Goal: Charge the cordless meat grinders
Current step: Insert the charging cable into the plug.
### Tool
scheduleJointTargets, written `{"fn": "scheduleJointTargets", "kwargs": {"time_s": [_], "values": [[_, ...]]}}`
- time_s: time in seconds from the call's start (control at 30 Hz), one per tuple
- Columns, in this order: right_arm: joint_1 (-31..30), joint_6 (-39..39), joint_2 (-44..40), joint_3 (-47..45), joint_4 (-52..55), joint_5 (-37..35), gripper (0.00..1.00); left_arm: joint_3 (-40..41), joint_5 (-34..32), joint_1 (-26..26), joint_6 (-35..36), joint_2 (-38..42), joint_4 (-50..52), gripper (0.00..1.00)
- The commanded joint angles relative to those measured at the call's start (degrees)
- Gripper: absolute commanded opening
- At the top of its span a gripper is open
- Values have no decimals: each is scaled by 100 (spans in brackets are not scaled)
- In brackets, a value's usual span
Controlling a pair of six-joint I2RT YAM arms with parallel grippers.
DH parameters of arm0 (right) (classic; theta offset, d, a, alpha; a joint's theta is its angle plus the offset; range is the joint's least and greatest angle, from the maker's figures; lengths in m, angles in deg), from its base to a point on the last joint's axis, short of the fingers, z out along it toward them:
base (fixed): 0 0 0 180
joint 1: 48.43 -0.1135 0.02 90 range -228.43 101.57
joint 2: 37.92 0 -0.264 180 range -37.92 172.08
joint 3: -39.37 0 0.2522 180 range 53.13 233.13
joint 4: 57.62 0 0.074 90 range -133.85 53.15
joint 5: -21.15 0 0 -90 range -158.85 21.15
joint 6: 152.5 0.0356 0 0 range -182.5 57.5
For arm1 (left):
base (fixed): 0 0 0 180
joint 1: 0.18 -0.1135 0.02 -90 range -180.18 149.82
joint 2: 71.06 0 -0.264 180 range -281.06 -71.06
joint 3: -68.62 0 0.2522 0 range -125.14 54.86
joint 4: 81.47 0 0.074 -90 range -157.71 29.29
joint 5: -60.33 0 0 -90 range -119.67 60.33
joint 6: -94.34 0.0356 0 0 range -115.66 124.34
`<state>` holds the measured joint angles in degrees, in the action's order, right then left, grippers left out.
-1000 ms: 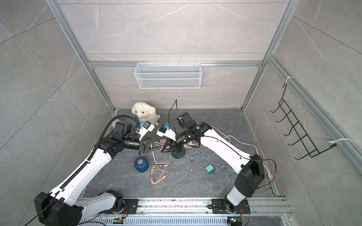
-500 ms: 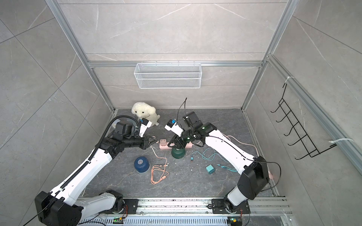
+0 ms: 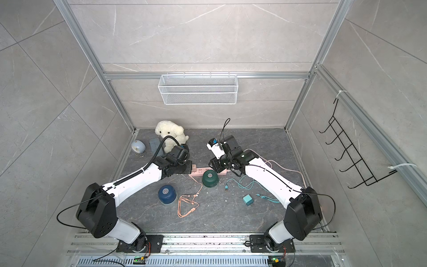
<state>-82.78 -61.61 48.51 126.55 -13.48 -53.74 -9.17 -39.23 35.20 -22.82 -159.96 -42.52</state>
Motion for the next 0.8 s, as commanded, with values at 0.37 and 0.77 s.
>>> {"fn": "scheduleJointTargets", "kwargs": {"time_s": [0.37, 0.77], "values": [[182, 227, -285, -391, -339, -26, 36, -561, -405, 54, -438, -555, -424, 0], [236, 251, -279, -400, -290, 47, 35, -506, -521, 106, -332, -654, -334, 0]]}}
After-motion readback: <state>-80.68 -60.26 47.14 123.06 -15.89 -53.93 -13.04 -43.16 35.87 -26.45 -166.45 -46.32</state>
